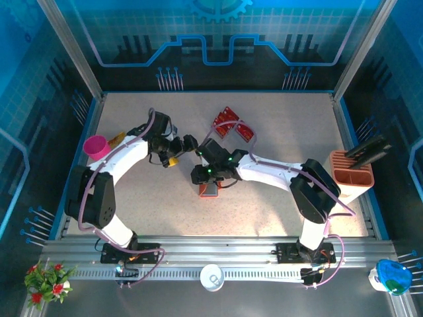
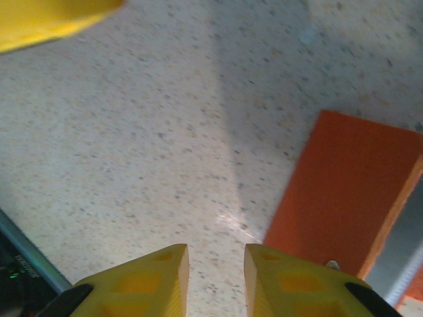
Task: Put the credit cards into the card holder
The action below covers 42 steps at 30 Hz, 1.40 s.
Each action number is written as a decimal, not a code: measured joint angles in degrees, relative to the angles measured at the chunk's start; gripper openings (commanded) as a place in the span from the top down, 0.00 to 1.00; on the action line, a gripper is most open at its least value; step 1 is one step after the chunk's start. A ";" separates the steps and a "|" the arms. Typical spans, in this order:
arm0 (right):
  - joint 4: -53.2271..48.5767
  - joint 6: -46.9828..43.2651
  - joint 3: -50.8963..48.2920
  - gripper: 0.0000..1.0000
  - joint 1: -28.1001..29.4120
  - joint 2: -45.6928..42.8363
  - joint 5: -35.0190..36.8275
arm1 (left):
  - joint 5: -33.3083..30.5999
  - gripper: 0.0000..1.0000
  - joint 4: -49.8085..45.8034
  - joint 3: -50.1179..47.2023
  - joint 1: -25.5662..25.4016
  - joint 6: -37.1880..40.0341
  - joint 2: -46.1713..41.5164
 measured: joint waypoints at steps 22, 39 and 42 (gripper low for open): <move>9.09 4.33 -14.69 0.86 -2.62 -2.23 0.63 | -1.68 0.01 -0.96 -1.99 -6.10 8.07 5.01; 9.70 4.63 -16.65 0.84 -2.62 -4.37 0.68 | -7.80 0.01 -2.99 -3.96 -11.54 12.55 9.33; 9.25 4.90 -17.40 0.84 -2.62 -5.92 0.70 | -8.92 0.01 -3.04 -4.00 -11.91 13.03 9.33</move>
